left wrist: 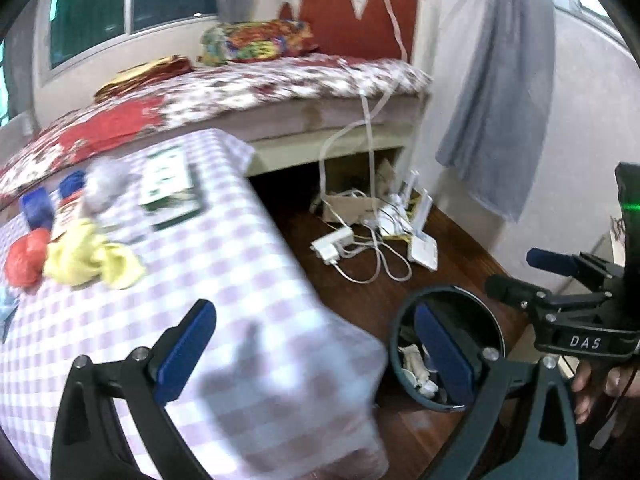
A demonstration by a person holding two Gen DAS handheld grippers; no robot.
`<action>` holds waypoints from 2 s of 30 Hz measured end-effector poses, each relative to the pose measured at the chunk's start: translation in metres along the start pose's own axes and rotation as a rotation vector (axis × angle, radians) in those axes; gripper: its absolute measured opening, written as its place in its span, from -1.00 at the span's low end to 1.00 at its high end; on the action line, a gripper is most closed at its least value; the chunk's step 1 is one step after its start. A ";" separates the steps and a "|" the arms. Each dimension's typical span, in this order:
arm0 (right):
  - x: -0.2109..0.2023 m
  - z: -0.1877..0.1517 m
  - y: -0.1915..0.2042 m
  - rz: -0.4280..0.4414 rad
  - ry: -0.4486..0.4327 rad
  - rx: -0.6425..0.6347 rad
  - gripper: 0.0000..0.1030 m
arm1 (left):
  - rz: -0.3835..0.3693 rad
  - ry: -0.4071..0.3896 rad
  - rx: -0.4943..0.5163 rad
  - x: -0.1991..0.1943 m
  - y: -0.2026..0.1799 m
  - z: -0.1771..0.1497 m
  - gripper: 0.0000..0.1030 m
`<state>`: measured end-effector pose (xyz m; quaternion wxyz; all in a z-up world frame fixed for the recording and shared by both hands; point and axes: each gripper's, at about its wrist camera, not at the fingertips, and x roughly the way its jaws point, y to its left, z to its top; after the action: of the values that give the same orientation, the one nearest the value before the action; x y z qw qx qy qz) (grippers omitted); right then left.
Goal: Collect trash
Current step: 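Move both tools back from the bin to the table, then grasp the light blue mask with the left tool while the right tool grasps the yellow towel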
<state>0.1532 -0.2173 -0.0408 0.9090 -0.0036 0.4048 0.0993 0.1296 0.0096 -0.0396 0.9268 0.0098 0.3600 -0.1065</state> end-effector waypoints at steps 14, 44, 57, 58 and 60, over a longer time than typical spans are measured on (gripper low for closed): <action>0.018 0.044 0.153 0.215 -0.029 -0.206 0.71 | 0.256 -0.073 -0.213 -0.051 0.161 -0.030 0.92; 0.147 0.087 0.337 0.338 0.122 -0.433 0.15 | 0.273 0.098 -0.365 -0.007 0.360 -0.043 0.04; 0.073 0.057 0.293 0.310 0.006 -0.328 -0.35 | 0.195 -0.037 -0.344 -0.052 0.312 -0.046 -0.37; 0.063 0.057 0.284 0.305 -0.007 -0.323 -0.35 | 0.182 -0.048 -0.330 -0.055 0.298 -0.043 -0.37; 0.048 0.057 0.269 0.287 -0.035 -0.323 -0.35 | 0.156 -0.057 -0.302 -0.057 0.274 -0.039 -0.37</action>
<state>0.1770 0.0603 -0.0181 0.8800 -0.0896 0.3644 0.2913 0.1187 0.2924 -0.0459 0.9330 -0.1045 0.3437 0.0207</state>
